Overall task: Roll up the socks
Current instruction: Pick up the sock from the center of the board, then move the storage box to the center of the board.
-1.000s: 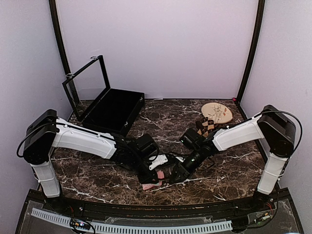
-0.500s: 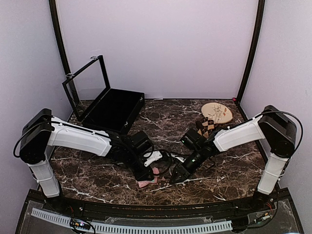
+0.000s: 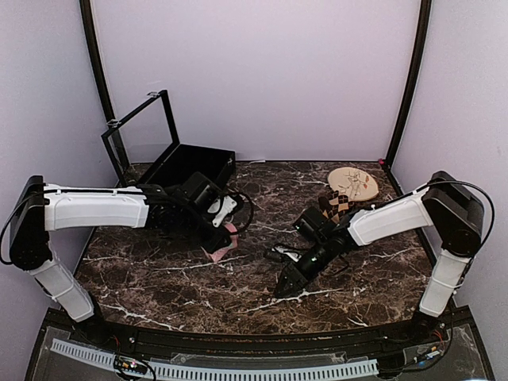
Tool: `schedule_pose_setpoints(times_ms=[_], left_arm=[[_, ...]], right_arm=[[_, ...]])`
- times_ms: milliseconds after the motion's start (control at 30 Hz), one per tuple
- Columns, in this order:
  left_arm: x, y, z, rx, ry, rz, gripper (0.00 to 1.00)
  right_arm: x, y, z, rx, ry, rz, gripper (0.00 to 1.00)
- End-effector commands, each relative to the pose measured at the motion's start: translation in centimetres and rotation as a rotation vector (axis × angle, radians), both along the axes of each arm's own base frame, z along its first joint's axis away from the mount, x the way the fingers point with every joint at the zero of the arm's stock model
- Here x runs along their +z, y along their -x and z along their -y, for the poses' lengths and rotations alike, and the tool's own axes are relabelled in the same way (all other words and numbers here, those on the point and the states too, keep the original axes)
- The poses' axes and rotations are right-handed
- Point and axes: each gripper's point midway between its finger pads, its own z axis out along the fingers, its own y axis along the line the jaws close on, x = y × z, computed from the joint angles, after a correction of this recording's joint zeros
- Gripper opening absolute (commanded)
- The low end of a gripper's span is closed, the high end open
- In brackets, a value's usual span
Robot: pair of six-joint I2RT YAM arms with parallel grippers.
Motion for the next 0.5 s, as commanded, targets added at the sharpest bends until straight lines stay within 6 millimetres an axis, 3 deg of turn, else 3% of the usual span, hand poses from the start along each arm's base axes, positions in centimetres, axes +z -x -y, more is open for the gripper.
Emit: schedule_pose_setpoints(times_ms=[0,233,367,467], left_arm=[[6.4,-5.3,-1.3,0.14,0.106,0.189,0.0],[11.0,-11.4,-5.4,0.31,0.218,0.369,0.0],[12.4,-13.8,-7.7,0.378,0.264,0.481,0.0],[12.4,-15.5,-9.4,0.433,0.291,0.53,0.0]], right_arm=[[2.1,-1.8,-1.4,-0.01,-0.061,0.074,0.31],[2.9,-2.9,-2.5,-0.01,-0.085,0.103,0.31],[3.1,-3.3,-3.0,-0.01,-0.094,0.11,0.31],[3.4,-3.7,-3.5,-0.008,-0.104,0.114,0.31]])
